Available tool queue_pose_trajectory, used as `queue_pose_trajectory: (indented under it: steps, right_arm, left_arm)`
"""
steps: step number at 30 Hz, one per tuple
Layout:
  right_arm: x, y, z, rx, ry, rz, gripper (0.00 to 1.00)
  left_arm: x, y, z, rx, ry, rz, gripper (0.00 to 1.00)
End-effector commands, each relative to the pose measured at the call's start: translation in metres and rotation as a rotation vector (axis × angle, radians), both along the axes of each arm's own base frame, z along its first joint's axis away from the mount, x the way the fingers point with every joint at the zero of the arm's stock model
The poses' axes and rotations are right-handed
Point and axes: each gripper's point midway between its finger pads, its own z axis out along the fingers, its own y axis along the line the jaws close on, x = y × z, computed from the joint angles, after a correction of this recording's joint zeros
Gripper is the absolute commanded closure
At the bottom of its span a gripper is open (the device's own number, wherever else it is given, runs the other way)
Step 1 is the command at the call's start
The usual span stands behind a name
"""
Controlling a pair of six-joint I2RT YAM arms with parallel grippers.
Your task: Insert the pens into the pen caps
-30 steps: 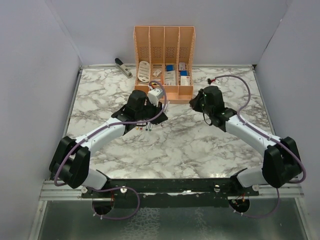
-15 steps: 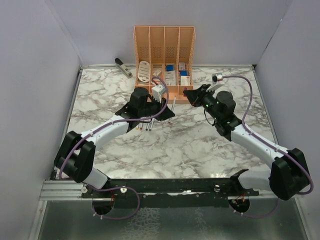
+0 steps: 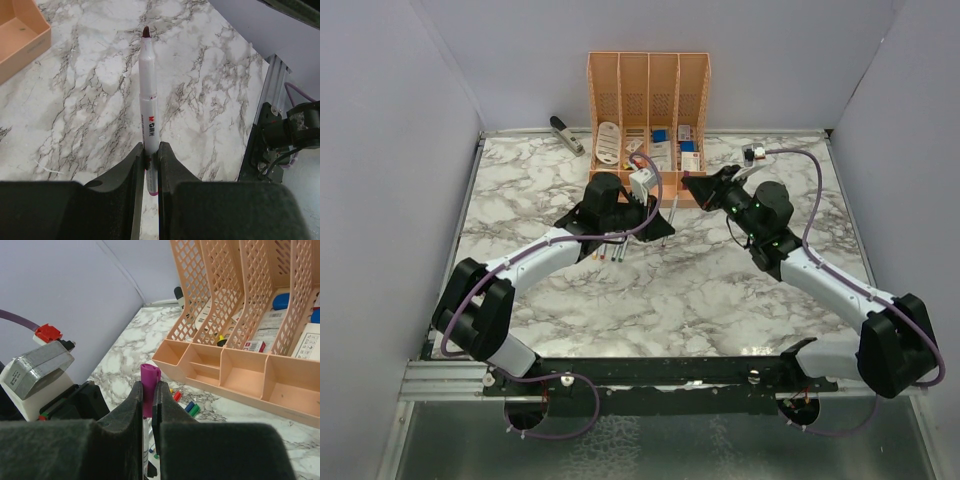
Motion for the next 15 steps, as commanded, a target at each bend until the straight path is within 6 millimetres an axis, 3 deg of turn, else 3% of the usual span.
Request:
queue_pose_trajectory:
  steps: [1, 15]
  right_arm:
    - [-0.0020, 0.0094, 0.0161, 0.042, -0.052, 0.047, 0.99]
    - [-0.0102, 0.0190, 0.0069, 0.040, -0.053, 0.070, 0.99]
  left_arm:
    - [-0.0011, -0.0070, 0.0119, -0.021, -0.037, -0.046, 1.00]
    - [-0.0042, -0.0062, 0.0127, -0.017, -0.049, -0.063, 1.00]
